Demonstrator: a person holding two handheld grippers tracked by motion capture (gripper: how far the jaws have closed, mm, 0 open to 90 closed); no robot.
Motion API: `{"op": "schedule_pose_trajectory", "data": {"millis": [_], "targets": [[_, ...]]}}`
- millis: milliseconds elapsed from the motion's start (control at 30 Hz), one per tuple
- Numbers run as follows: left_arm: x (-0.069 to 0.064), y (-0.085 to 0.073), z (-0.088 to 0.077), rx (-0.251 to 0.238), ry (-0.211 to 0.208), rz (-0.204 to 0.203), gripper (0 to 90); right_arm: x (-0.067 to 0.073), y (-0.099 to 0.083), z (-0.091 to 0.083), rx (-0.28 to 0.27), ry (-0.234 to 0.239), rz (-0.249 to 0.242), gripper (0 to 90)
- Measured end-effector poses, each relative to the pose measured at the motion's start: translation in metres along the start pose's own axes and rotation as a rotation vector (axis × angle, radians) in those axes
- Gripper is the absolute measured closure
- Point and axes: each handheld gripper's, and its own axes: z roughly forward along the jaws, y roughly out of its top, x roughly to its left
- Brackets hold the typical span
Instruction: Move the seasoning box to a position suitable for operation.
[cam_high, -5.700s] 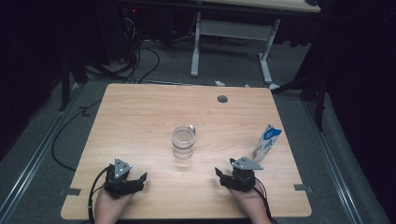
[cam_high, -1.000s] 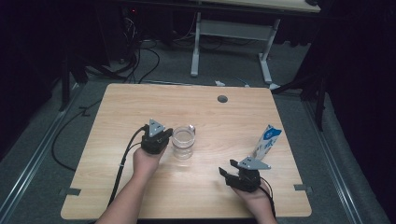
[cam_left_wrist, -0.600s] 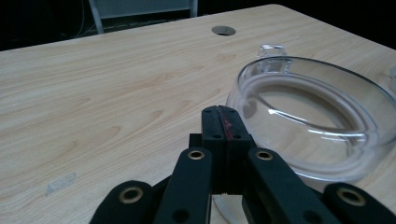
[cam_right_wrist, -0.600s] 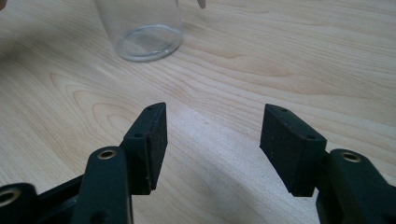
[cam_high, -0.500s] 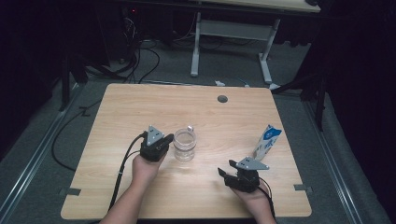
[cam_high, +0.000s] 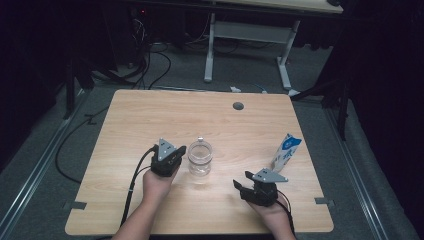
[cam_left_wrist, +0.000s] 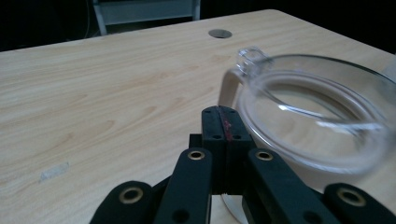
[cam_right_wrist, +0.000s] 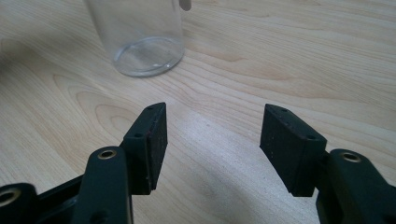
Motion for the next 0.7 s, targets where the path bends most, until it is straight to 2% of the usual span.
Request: {"op": "schedule_pose_trajectory", "data": {"millis": [67, 100, 267, 533, 700], "targets": [[0.001, 0.001, 0.003, 0.001, 0.008, 0.003, 90.0, 0.000, 0.000, 0.000, 0.000, 0.000, -0.001, 41.4], [0.002, 0.002, 0.009, 0.007, -0.002, -0.002, 90.0, 0.000, 0.000, 0.001, 0.003, -0.001, 0.002, 41.4], [-0.001, 0.000, 0.012, 0.012, -0.016, 0.005, 90.0, -0.001, -0.001, 0.000, 0.001, -0.003, 0.004, 41.4], [-0.005, -0.006, 0.004, 0.001, -0.035, 0.012, 90.0, 0.000, 0.000, 0.000, 0.001, -0.006, 0.000, 41.4], [-0.015, -0.012, -0.005, -0.008, -0.058, 0.023, 90.0, 0.000, 0.000, 0.000, 0.002, -0.004, -0.003, 41.4]]}}
